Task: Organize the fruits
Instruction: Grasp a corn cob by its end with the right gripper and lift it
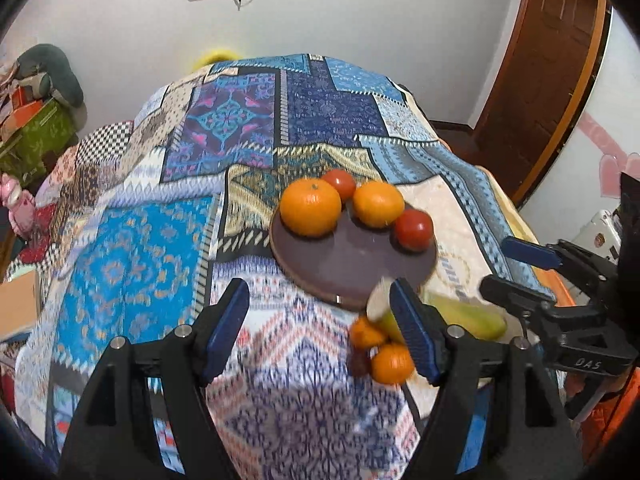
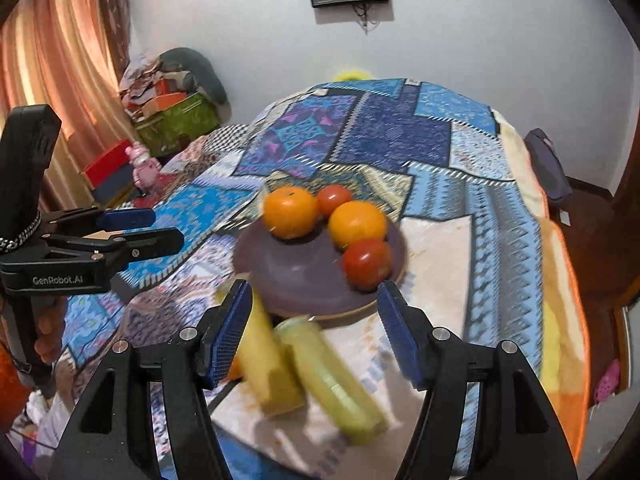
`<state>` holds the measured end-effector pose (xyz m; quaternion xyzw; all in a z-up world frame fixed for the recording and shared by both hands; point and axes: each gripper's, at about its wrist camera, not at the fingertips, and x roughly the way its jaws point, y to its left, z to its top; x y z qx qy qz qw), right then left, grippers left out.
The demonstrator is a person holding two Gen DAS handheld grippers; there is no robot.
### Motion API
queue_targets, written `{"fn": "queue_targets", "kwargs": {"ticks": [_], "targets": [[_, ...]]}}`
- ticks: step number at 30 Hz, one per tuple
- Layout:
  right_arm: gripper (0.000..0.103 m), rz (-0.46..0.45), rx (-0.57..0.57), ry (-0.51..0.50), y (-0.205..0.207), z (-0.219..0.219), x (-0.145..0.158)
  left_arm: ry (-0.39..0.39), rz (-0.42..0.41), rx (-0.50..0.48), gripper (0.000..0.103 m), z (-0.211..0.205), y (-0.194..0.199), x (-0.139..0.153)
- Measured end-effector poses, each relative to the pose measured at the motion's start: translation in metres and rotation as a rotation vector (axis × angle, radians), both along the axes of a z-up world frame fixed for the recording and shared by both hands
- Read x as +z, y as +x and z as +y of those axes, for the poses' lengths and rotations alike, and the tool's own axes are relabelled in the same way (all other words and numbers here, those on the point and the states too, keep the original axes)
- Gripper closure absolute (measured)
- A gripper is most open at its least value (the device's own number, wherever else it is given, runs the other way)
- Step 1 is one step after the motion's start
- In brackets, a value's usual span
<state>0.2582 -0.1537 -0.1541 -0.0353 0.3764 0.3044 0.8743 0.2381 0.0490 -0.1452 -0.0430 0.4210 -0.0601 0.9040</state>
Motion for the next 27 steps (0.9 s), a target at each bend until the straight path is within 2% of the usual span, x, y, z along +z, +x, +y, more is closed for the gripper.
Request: {"fn": "queue_targets", "kwargs": {"ticks": [3,8,12,15,17,22,27], "targets": [[0.042,0.038,0.035,-0.007,-0.003,0.013,-0.014,-0.007,0.024,0.008,0.029,0.003,-0.013,-0.009],[0.054,0.079,0.088,-0.05,-0.001,0.037,-0.035,0.01,0.061,0.014,0.029,0.009,-0.027,-0.028],[0.055,0.083,0.102,-0.077,0.009,0.05,-0.044,0.008,0.079,0.021,0.029,0.014,-0.029,-0.04],[0.057,0.073,0.118,-0.082,0.01,0.057,-0.045,-0.002,0.091,0.027,0.029,0.017,-0.028,-0.047],[0.065,0.086,0.132,-0.082,0.013,0.061,-0.046,-0.009,0.098,0.028,0.029,0.018,-0.027,-0.05],[0.067,0.078,0.137,-0.08,0.011,0.061,-0.048,-0.019,0.108,0.025,0.029,0.017,-0.027,-0.055],[0.068,0.054,0.091,-0.044,0.003,0.045,-0.036,-0.014,0.104,0.014,0.029,0.012,-0.029,-0.053]]}}
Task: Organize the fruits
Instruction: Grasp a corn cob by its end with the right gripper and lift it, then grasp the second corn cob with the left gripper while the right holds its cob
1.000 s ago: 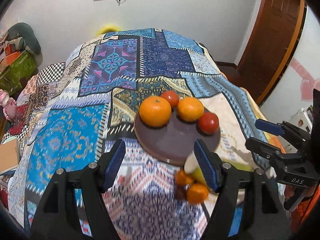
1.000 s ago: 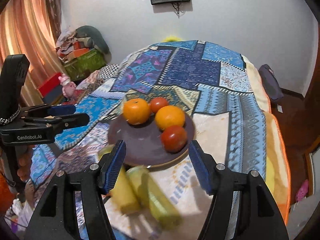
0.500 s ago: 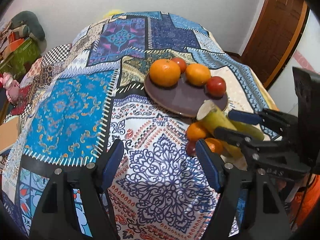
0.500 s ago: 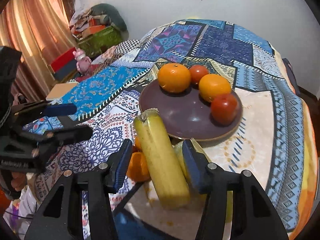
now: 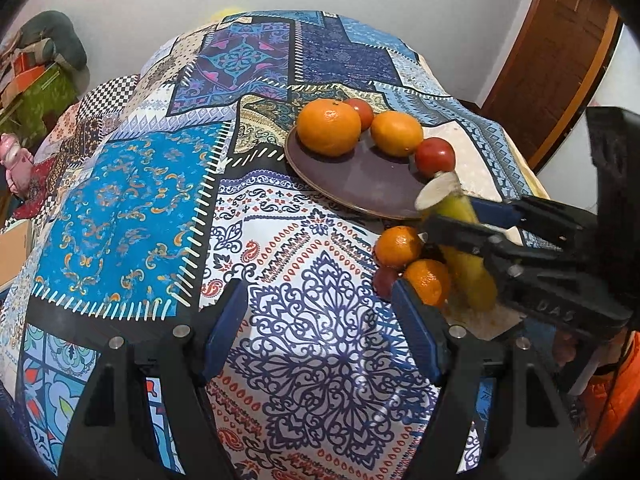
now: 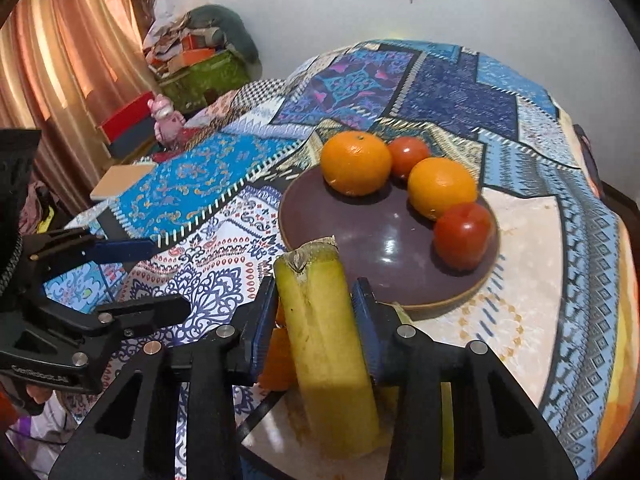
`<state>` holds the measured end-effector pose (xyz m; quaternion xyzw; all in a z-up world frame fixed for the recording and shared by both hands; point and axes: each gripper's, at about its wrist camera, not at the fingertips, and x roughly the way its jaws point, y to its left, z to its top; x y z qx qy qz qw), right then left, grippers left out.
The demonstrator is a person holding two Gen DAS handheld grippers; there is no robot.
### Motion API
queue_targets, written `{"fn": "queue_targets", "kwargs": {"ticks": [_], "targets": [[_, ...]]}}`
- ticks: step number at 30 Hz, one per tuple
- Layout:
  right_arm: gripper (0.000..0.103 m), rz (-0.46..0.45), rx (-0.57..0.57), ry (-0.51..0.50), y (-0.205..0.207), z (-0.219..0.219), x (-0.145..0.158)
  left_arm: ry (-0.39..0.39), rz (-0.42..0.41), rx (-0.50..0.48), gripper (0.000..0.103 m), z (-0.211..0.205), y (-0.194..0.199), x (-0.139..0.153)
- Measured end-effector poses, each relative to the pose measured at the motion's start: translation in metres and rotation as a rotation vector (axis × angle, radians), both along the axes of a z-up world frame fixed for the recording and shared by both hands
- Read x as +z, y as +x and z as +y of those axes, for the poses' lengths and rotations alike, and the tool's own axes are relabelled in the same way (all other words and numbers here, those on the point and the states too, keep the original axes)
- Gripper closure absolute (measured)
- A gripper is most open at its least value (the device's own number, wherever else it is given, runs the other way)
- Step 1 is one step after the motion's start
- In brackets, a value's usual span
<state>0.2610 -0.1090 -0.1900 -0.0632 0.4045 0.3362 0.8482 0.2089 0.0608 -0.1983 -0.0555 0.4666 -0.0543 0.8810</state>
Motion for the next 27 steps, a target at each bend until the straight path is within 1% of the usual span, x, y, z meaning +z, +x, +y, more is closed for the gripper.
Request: {"fn": "queue_targets", "kwargs": {"ticks": [4,6,11,17,27], "targets": [[0.071,-0.019,-0.058,0.034,-0.006,-0.024,0.014,-0.007,-0.008,-0.018,0.029,-0.008,-0.002,0.005],[0.071,0.0,-0.076,0.074,-0.009,-0.04,0.018,-0.006,-0.012,-0.03,0.029,-0.014,-0.004,0.007],[0.071,0.021,-0.112,0.127,-0.021,-0.065,0.023,-0.002,-0.02,-0.055,0.029,-0.028,-0.006,0.011],[0.071,-0.014,-0.122,0.122,-0.041,-0.072,0.025,-0.014,-0.018,-0.088,0.029,-0.043,-0.009,0.013],[0.071,-0.006,-0.109,0.097,-0.039,-0.074,0.026,-0.012,-0.011,-0.228,0.029,-0.095,-0.011,0.005]]}}
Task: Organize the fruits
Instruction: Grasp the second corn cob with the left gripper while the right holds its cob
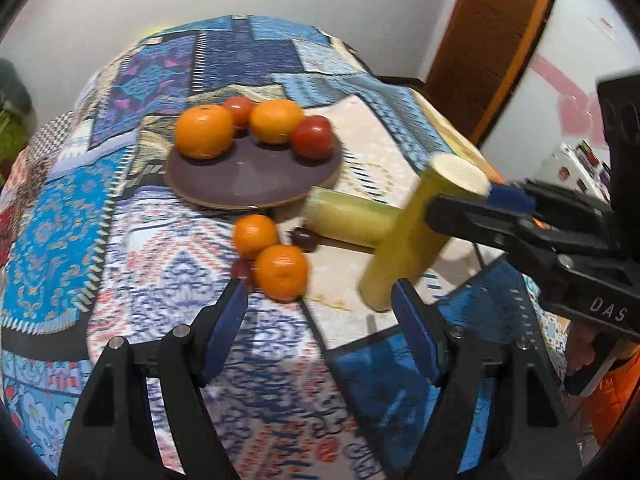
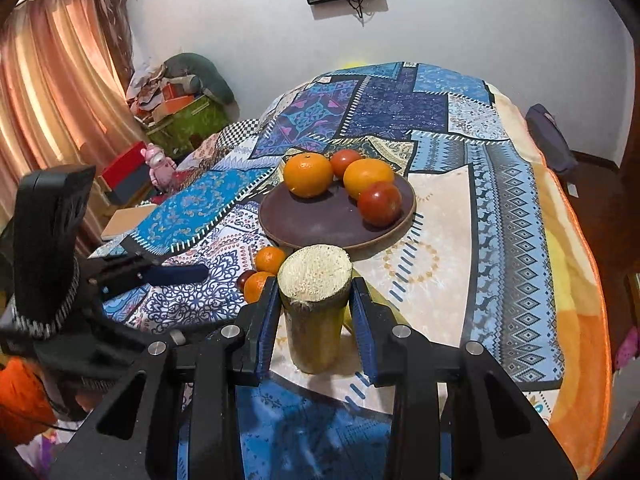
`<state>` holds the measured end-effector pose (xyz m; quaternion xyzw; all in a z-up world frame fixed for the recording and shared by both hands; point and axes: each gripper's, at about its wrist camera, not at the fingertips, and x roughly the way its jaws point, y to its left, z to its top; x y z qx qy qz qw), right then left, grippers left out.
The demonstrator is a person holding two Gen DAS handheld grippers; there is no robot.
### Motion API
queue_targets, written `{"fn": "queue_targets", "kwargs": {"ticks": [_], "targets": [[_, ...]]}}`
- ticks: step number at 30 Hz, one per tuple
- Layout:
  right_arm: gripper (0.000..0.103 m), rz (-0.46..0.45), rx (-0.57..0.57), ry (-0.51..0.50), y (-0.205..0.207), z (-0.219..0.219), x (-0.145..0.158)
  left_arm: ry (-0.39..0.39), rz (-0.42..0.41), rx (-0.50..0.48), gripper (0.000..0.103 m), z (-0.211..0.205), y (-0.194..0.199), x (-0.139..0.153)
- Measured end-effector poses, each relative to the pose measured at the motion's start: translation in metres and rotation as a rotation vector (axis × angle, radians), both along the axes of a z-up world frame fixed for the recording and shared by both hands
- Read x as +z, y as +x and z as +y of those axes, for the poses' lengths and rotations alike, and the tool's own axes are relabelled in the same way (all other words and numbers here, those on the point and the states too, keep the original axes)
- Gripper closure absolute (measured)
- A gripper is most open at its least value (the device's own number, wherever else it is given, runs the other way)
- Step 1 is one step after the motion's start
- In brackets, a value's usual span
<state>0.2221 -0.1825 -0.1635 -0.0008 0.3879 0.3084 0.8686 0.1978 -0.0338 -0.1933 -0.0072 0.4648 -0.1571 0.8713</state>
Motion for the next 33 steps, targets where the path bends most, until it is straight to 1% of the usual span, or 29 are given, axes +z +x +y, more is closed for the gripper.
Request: {"fn": "queue_targets", "kwargs": {"ticks": [4,7,10,12,13,17,18,21,25,28,30,33], "targets": [[0.071,-0.003,0.024,-0.026,0.001,0.006,0.001,-0.019,0.007,-0.025,0.029,-0.015,0.006,-0.007],[0.071,-0.001,0.031,-0.028,0.002,0.006,0.0,-0.06,0.018,-0.035,0.029,-0.021,0.013,-0.011],[0.071,0.004,0.04,-0.027,0.003,0.004,0.0,-0.069,0.006,-0.046,0.032,-0.029,0.018,-0.011],[0.071,0.004,0.049,-0.031,0.003,0.004,0.0,-0.073,0.0,-0.057,0.04,-0.033,0.02,-0.011],[0.071,0.002,0.054,-0.035,0.003,0.005,0.0,-0.076,-0.002,-0.063,0.042,-0.035,0.022,-0.01],[0.07,0.0,0.081,-0.041,0.002,0.007,0.001,-0.108,0.018,-0.094,0.06,-0.04,0.032,-0.014],[0.07,0.004,0.086,-0.036,0.002,0.007,0.001,-0.111,0.021,-0.1,0.061,-0.042,0.033,-0.016],[0.069,0.0,0.082,-0.037,0.0,0.003,0.002,-0.081,-0.009,-0.084,0.065,-0.045,0.034,-0.016],[0.069,-0.002,0.043,-0.018,0.0,-0.012,0.006,-0.11,0.0,-0.047,0.067,-0.036,0.037,-0.016],[0.069,-0.006,0.009,-0.016,0.002,-0.024,0.008,-0.109,-0.009,-0.026,0.068,-0.028,0.037,-0.011],[0.069,0.002,-0.009,-0.018,0.005,-0.028,0.007,-0.131,-0.009,-0.019,0.069,-0.021,0.035,-0.006],[0.069,0.025,-0.021,-0.029,0.01,-0.031,0.0,-0.114,-0.036,-0.009,0.069,-0.015,0.029,0.003]]}}
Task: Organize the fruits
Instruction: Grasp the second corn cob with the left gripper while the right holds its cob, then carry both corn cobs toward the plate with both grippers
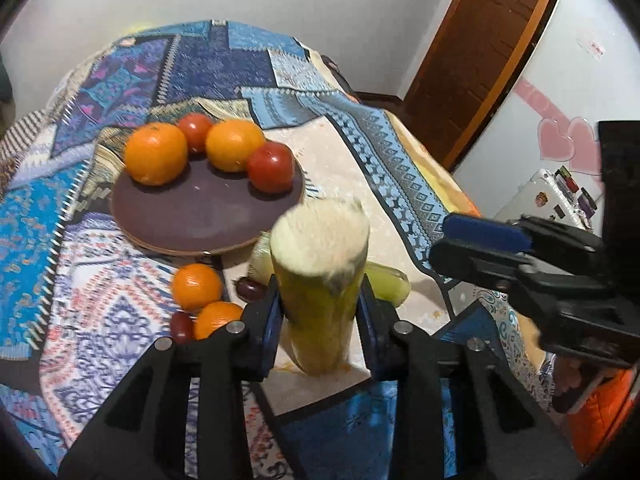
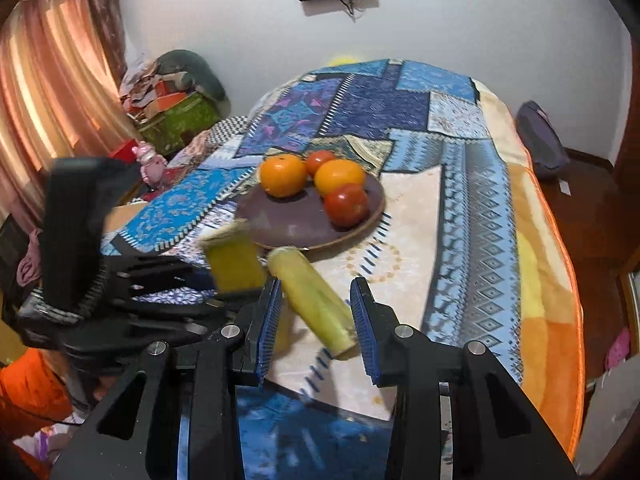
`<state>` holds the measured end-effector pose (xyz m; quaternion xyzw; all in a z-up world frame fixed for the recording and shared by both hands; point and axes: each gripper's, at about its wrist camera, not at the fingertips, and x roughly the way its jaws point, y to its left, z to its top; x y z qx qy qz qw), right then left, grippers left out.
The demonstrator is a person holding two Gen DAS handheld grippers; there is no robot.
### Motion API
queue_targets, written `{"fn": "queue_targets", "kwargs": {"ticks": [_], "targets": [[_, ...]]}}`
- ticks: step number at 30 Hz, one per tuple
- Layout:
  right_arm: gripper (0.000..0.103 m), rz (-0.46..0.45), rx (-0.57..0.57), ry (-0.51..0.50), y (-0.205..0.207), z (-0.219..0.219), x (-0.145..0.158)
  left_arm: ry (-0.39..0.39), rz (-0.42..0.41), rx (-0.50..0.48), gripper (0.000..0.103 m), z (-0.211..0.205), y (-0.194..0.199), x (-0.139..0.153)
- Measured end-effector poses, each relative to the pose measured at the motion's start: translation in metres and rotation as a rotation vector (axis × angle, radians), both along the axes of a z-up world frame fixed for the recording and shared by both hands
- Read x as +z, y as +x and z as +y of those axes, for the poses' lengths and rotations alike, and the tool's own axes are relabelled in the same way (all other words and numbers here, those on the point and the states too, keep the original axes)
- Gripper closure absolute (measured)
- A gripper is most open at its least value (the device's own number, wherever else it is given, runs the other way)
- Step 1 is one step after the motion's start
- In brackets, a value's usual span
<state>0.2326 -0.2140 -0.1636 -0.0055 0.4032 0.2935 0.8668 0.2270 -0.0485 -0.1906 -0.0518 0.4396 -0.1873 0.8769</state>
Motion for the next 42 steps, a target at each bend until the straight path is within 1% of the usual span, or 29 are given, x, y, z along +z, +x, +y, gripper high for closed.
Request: {"fn": "queue_targets", "kwargs": {"ticks": [2,5,9,10,11,14,17,20,24,27,30,33,35,39,42], "targets": [[0.069,0.021,0.008,-0.009,0.004,0.003,-0.008,0.008,-0.013,0.009,0.07,0.006,-0.004,0.006],[0.069,0.046,0.027,-0.026,0.008,0.012,-0.019,-0.001,-0.019,0.025,0.07,0.017,-0.01,0.013],[0.069,0.06,0.07,-0.076,0.014,0.03,-0.032,-0.013,-0.034,0.052,0.07,0.034,-0.016,0.025],[0.067,0.054,0.081,-0.091,0.016,0.035,-0.034,-0.021,-0.036,0.057,0.07,0.039,-0.018,0.028],[0.062,0.039,0.09,-0.108,0.017,0.04,-0.035,-0.027,-0.038,0.061,0.07,0.042,-0.019,0.03],[0.058,0.035,0.109,-0.134,0.022,0.05,-0.039,-0.019,-0.058,0.081,0.07,0.051,-0.023,0.04],[0.056,0.039,0.121,-0.175,0.028,0.058,-0.047,-0.008,-0.077,0.099,0.07,0.058,-0.026,0.046],[0.055,0.038,0.134,-0.19,0.03,0.061,-0.051,-0.008,-0.082,0.112,0.07,0.064,-0.024,0.048],[0.056,0.02,0.153,-0.232,0.027,0.066,-0.053,-0.007,-0.081,0.136,0.07,0.07,-0.023,0.048],[0.057,0.024,0.182,-0.266,0.029,0.069,-0.054,-0.021,-0.07,0.151,0.07,0.075,-0.021,0.047],[0.059,0.033,0.212,-0.272,0.032,0.07,-0.054,-0.03,-0.064,0.158,0.07,0.078,-0.022,0.047],[0.065,0.005,0.236,-0.283,0.028,0.069,-0.052,-0.026,-0.066,0.165,0.07,0.078,-0.025,0.048],[0.069,-0.006,0.225,-0.264,0.022,0.063,-0.047,-0.023,-0.067,0.169,0.07,0.08,-0.026,0.048],[0.069,-0.01,0.162,-0.226,0.015,0.045,-0.041,-0.025,-0.069,0.177,0.07,0.084,-0.028,0.05],[0.069,0.001,0.12,-0.217,0.011,0.036,-0.038,-0.016,-0.076,0.174,0.07,0.084,-0.031,0.052]]}}
